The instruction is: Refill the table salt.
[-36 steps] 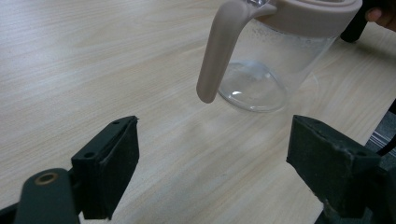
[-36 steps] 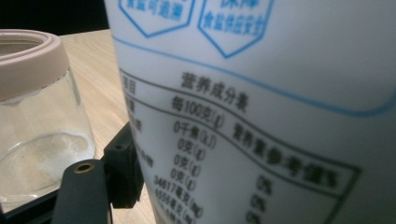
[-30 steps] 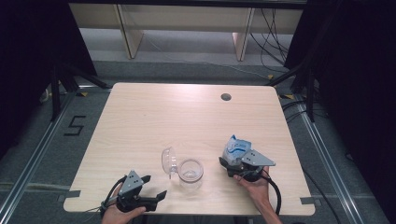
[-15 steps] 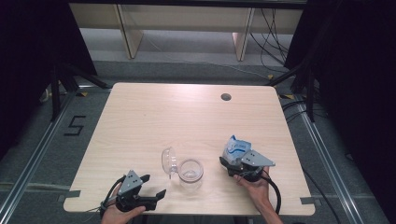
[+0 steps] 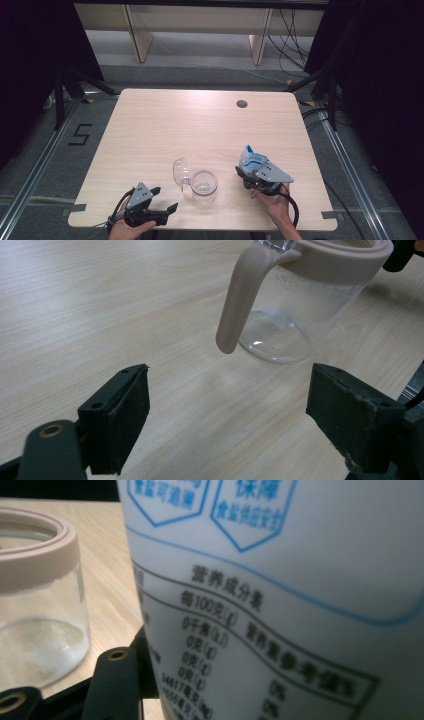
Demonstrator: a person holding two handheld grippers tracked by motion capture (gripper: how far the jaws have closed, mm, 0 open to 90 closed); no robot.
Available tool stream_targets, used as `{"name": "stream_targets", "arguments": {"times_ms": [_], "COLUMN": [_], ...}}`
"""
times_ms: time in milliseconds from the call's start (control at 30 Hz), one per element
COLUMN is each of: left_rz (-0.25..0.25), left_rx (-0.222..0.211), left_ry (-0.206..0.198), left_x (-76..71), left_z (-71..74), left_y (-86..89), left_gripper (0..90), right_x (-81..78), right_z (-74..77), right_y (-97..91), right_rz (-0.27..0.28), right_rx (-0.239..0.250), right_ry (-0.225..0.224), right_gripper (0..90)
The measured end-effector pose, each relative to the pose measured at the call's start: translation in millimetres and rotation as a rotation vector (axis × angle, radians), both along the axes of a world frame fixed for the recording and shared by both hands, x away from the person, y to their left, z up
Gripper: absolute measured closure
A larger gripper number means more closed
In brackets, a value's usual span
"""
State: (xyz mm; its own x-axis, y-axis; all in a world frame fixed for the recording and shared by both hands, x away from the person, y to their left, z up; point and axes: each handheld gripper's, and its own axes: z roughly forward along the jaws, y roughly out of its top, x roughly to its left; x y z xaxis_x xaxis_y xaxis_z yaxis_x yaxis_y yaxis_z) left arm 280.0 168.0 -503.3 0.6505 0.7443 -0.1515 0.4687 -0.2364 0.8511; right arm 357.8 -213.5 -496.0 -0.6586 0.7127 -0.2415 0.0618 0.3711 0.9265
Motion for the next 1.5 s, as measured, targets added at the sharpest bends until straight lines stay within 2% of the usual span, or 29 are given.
{"name": "stream_targets", "arguments": {"times_ms": [33,67,233,267,333,367,433,567,600,733,767,867,1033,1267,1433,1467,1500], "left_rz": [0.001,0.000,0.002,0.001,0.002,0.005,0.005,0.006,0.006,0.001,0.002,0.004,0.009,0.007,0.009,0.001,0.004], "left_rx": [0.006,0.006,0.012,0.014,0.014,0.011,0.012,-0.002,-0.002,0.002,0.000,0.003,0.006,-0.012,-0.003,0.008,0.006], "left_ry": [-0.004,-0.004,-0.004,-0.004,-0.004,0.001,-0.001,-0.002,0.000,0.002,0.002,0.004,0.007,0.002,0.003,-0.005,-0.001], "left_x": [0.2,0.3,0.2,0.3,0.2,0.1,0.2,0.4,0.4,0.4,0.6,0.9,0.3,1.5,1.2,1.6,1.2], "left_z": [-0.1,-0.3,-0.2,-0.2,-0.3,-0.5,-0.5,-1.3,-1.4,-1.5,-1.6,-1.9,-2.0,-2.8,-2.3,-1.8,-1.8], "left_y": [0.2,0.2,0.2,0.3,0.3,0.1,0.1,-1.3,-1.4,-1.1,-1.1,-1.4,-1.7,-1.8,-1.1,-0.1,-0.2], "left_gripper": [16.9,17.0,16.9,17.0,17.0,17.0,17.0,17.0,17.0,17.0,17.0,17.0,17.0,17.0,16.9,17.0,17.0], "right_x": [-2.9,-4.0,-6.9,-8.0,-9.9,-9.3,-10.5,-12.9,-12.7,-15.0,-14.4,-14.4,-8.5,-1.1,2.4,4.4,5.0], "right_z": [3.6,5.2,8.2,9.0,9.5,10.1,10.8,11.3,11.3,10.8,10.9,10.2,8.6,7.2,7.1,7.6,7.9], "right_y": [1.2,1.9,8.0,8.8,12.4,13.0,17.0,21.1,22.1,26.0,26.5,28.5,29.9,32.4,34.9,35.5,35.8], "right_rz": [0.000,0.001,0.016,0.026,0.035,0.037,0.031,0.028,0.022,0.013,0.010,0.014,0.006,0.007,0.022,0.027,0.031], "right_rx": [-0.032,-0.037,-0.069,-0.078,-0.067,-0.097,-0.108,-0.123,-0.133,-0.157,-0.163,-0.173,-0.234,-0.259,-0.263,-0.289,-0.285], "right_ry": [-0.029,-0.043,-0.075,-0.067,-0.070,-0.089,-0.101,-0.098,-0.110,-0.108,-0.121,-0.123,-0.161,-0.187,-0.202,-0.220,-0.220], "right_gripper": [42.1,42.1,42.1,42.1,42.2,42.2,42.2,42.2,42.2,42.2,42.3,42.3,42.4,42.4,42.4,42.4,42.4]}}
